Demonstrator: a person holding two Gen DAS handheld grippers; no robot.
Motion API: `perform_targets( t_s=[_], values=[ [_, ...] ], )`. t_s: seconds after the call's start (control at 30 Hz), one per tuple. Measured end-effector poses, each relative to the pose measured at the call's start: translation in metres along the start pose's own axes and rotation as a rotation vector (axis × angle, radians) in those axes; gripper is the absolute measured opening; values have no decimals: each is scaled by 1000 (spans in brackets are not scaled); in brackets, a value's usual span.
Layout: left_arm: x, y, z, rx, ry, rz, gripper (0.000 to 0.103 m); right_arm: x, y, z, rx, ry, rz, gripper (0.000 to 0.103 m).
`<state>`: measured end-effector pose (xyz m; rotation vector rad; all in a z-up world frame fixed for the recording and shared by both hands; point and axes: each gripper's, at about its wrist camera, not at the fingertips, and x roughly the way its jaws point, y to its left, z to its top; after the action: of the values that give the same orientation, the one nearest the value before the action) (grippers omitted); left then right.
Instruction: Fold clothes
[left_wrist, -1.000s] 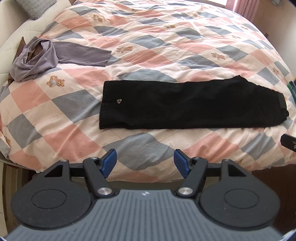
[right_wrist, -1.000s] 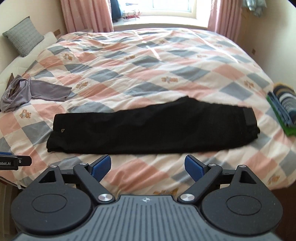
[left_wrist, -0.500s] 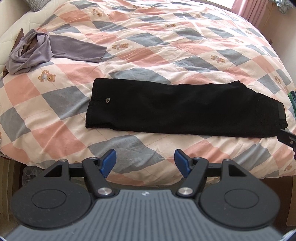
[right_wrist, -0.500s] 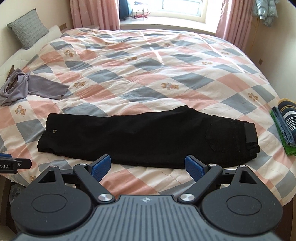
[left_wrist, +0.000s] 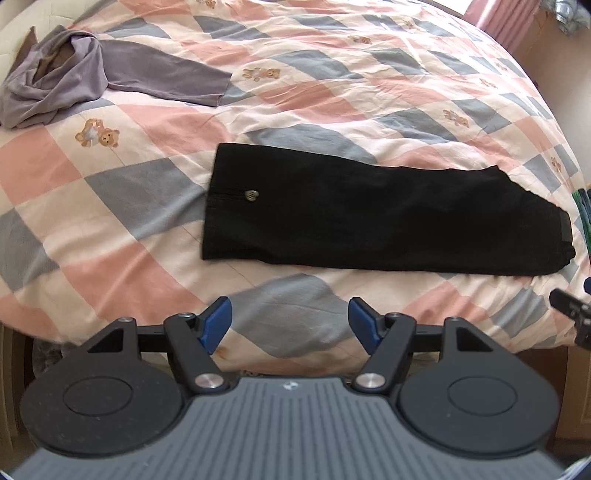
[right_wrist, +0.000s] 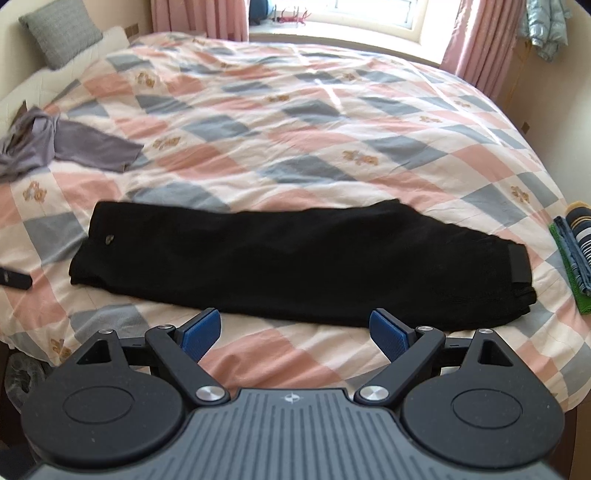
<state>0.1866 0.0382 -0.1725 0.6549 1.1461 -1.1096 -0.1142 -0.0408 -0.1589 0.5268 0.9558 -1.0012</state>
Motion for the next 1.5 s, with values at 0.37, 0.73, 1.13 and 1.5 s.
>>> perform_targets(
  t_s=[0.37,0.73,1.13,1.5],
  values=[
    [108,118,42,-104,106,-268,63,92,136,-32,-128,146,75,90],
    [217,173,51,-286,94,-453,65,161,215,-32,-356,-90,100,89],
    [249,172,83,-311,157,-654,21,201,289,-56,-736,-370,-18,83],
    [225,162,106,-348,219,-609,28,234,314,-33,-821,-492,-111,13]
  ],
)
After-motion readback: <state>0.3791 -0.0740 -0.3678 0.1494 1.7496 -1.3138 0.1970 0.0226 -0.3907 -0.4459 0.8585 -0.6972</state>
